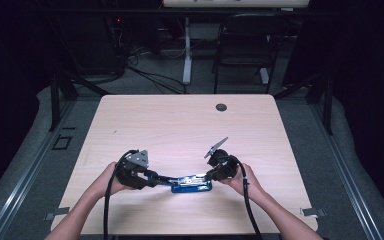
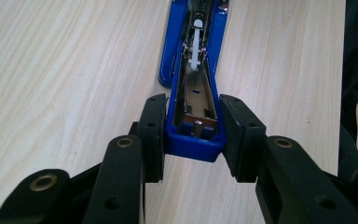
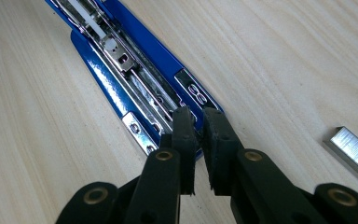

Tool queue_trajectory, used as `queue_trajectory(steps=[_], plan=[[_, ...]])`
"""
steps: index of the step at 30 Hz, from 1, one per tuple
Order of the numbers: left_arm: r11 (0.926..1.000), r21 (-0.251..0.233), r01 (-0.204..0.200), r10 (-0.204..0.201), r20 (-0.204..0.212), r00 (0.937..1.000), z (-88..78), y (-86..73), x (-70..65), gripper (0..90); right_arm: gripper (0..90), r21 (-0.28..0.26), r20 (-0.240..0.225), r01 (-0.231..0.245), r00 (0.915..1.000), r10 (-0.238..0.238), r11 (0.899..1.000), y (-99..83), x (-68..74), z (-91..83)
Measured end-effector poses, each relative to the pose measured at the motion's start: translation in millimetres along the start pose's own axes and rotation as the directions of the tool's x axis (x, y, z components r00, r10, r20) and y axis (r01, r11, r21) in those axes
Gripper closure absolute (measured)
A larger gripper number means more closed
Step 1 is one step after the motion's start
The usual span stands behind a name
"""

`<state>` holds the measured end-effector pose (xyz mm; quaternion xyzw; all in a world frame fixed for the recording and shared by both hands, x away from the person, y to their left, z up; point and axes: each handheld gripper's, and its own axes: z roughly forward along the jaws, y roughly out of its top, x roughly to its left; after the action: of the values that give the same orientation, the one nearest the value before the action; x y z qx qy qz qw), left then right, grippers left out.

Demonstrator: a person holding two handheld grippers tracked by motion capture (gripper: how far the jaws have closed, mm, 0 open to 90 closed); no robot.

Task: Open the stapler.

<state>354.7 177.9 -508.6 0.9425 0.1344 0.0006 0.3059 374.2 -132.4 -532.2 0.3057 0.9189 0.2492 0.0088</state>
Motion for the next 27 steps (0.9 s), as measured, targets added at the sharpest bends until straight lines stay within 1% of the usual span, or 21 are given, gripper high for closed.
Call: queue_trajectory(steps=[2, 3, 6, 7, 8, 9, 10, 11, 13, 17, 18, 19, 20, 22, 24, 25, 26, 27], plan=[[1.0000, 0.001, 0.004, -0.004, 0.004, 1.0000, 0.6, -1.1, 0.4, 64.2, 84.4, 0.003, 0.003, 0.003, 1.0000, -0.003, 1.000, 0.0, -0.1, -0.2], [1.0000, 0.008, -0.002, 0.002, 0.004, 1.0000, 0.9, -1.7, 0.9, 64.3, 84.4, 0.000, 0.000, 0.000, 1.0000, 0.000, 1.000, 0.0, 0.1, -0.1], [0.9998, 0.021, 0.000, 0.000, 0.007, 1.0000, 2.5, -3.8, 1.9, 64.1, 84.4, 0.004, 0.003, 0.003, 1.0000, -0.003, 1.000, 0.0, -0.1, -0.4], [0.9991, 0.042, -0.005, 0.005, 0.002, 1.0000, 4.4, -4.7, 2.0, 64.0, 84.4, 0.001, 0.001, 0.000, 1.0000, 0.000, 1.000, 0.0, 0.1, -0.1], [0.9969, 0.078, -0.010, 0.011, -0.015, 0.9998, 8.8, -6.2, 0.9, 64.2, 84.4, 0.004, 0.001, 0.002, 1.0000, -0.002, 1.000, 0.2, -0.1, -0.1], [0.9947, 0.102, -0.008, 0.011, -0.024, 0.9997, 12.9, -9.1, 1.2, 64.1, 84.4, 0.007, 0.004, 0.005, 1.0000, -0.005, 1.000, 0.3, -0.4, -0.1], [0.9940, 0.109, 0.003, -0.001, -0.017, 0.9999, 16.1, -13.0, 2.6, 64.2, 84.4, 0.008, 0.004, 0.007, 1.0000, -0.007, 1.000, 0.4, -0.4, -0.2], [0.9938, 0.110, 0.014, -0.013, -0.006, 0.9999, 19.3, -16.9, 4.3, 64.4, 84.5, 0.006, 0.003, 0.006, 1.0000, -0.006, 1.000, 0.3, -0.5, -0.1], [0.9937, 0.110, 0.024, -0.024, 0.003, 0.9997, 21.4, -18.9, 5.9, 64.4, 84.5, -0.001, 0.004, 0.002, 1.0000, -0.002, 1.000, 0.2, -0.4, 0.5], [0.9939, 0.106, 0.031, -0.032, 0.008, 0.9995, 22.5, -20.4, 6.9, 64.4, 84.4, 0.002, -0.002, 0.000, 1.0000, 0.000, 1.000, 0.1, -1.5, 0.1], [0.9932, 0.112, 0.032, -0.032, 0.003, 0.9995, 23.0, -20.8, 7.1, 64.4, 84.4, 0.002, -0.002, 0.001, 1.0000, -0.001, 1.000, 0.1, -1.5, 0.1], [0.9934, 0.110, 0.033, -0.035, 0.010, 0.9993, 23.9, -21.5, 7.7, 64.3, 84.3, 0.002, -0.003, -0.001, 1.0000, 0.001, 1.000, 0.1, -1.5, 0.2], [0.9930, 0.114, 0.031, -0.032, 0.007, 0.9995, 24.3, -21.8, 8.0, 64.3, 84.2, 0.002, -0.003, -0.002, 1.0000, 0.002, 1.000, 0.0, -1.5, 0.1], [0.9930, 0.112, 0.038, -0.039, 0.009, 0.9992, 25.2, -22.6, 8.1, 64.2, 83.9, 0.002, -0.003, -0.002, 1.0000, 0.002, 1.000, 0.0, -1.4, 0.0], [0.9925, 0.116, 0.038, -0.039, 0.008, 0.9992, 25.2, -23.1, 8.5, 64.1, 83.6, -0.003, -0.002, 0.005, 1.0000, -0.005, 1.000, 0.2, -1.4, -1.2], [0.9924, 0.118, 0.036, -0.037, 0.006, 0.9993, 25.3, -23.6, 8.9, 64.1, 83.2, -0.011, -0.005, 0.001, 1.0000, -0.001, 1.000, 0.4, -1.2, -2.9], [0.9932, 0.109, 0.041, -0.043, 0.009, 0.9990, 25.5, -24.2, 9.0, 64.1, 82.0, -0.028, -0.014, -0.003, 0.9999, 0.002, 1.000, 1.0, -1.4, -5.5], [0.9927, 0.113, 0.041, -0.042, 0.007, 0.9991, 25.4, -24.0, 9.0, 64.1, 81.5, -0.027, -0.009, -0.001, 1.0000, 0.001, 1.000, 2.0, -1.5, -7.9]])
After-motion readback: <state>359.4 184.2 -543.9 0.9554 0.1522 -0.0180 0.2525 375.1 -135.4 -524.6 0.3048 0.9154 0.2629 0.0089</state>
